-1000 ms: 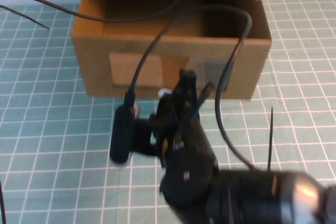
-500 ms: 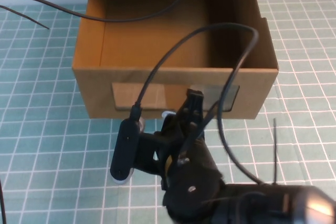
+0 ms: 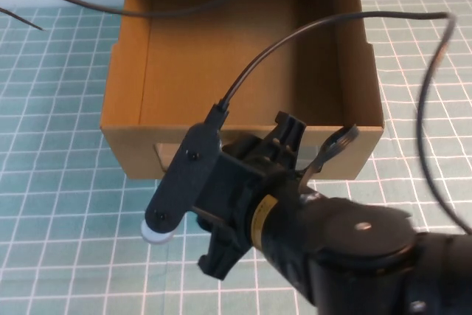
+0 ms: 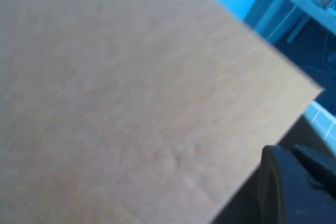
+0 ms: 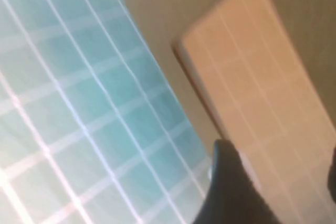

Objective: Open the shoe box
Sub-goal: 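Pull the top drawer of the cardboard box fully open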

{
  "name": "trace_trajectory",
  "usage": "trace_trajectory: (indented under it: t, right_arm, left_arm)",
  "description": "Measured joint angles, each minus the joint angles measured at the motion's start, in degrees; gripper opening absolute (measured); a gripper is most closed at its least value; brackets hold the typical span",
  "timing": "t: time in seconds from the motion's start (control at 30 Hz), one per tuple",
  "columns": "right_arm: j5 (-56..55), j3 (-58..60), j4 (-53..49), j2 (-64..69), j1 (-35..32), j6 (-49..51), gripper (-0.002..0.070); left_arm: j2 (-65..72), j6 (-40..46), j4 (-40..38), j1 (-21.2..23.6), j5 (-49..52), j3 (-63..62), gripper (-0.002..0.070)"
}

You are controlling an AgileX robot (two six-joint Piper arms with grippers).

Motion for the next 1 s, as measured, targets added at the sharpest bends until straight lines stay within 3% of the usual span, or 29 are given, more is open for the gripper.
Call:
trace_trajectory:
  t: [0.13, 0.3, 0.47, 0.57, 0.63, 0.8, 1.0]
  right_arm:
    - [-4.51, 0.00, 4.51, -3.43, 0.00, 0.00, 0.0348]
    - [-4.45, -1.70, 12.44, -9.03, 0.00, -0.18, 0.0265]
    - [5.96, -11.75, 22.24, -14.47, 0.00, -10.41, 0.0144]
    - [15.34, -18.92, 23.45, -16.03, 0.00, -18.09, 0.0039]
    - [20.29, -22.44, 22.49, -16.93, 0.00, -22.33, 0.0011]
    - [28.97, -22.21, 19.49, -22.20, 0.00, -29.39, -0.0009]
    - [30.91, -12.16, 19.27, -35.00, 0.00, -30.19, -0.0011]
  left_arm:
    - [-4.79, 0.00, 0.37, 0.00, 0.71, 0.00, -0.0005]
    - [-12.51, -1.99, 2.52, 1.15, 4.25, 0.00, -0.0005]
    - [-20.21, -2.90, 4.33, 4.22, 9.14, 0.00, -0.0005]
    - [-23.84, -3.81, 6.81, 5.16, 11.61, 0.00, -0.0005]
    - [-26.11, -4.80, 8.37, 5.25, 11.97, 0.77, -0.0005]
    - [-33.59, -4.68, 9.91, 5.25, 12.41, 8.06, -0.0005]
    - [-46.55, -3.60, 17.57, 5.25, 12.16, 23.46, -0.0005]
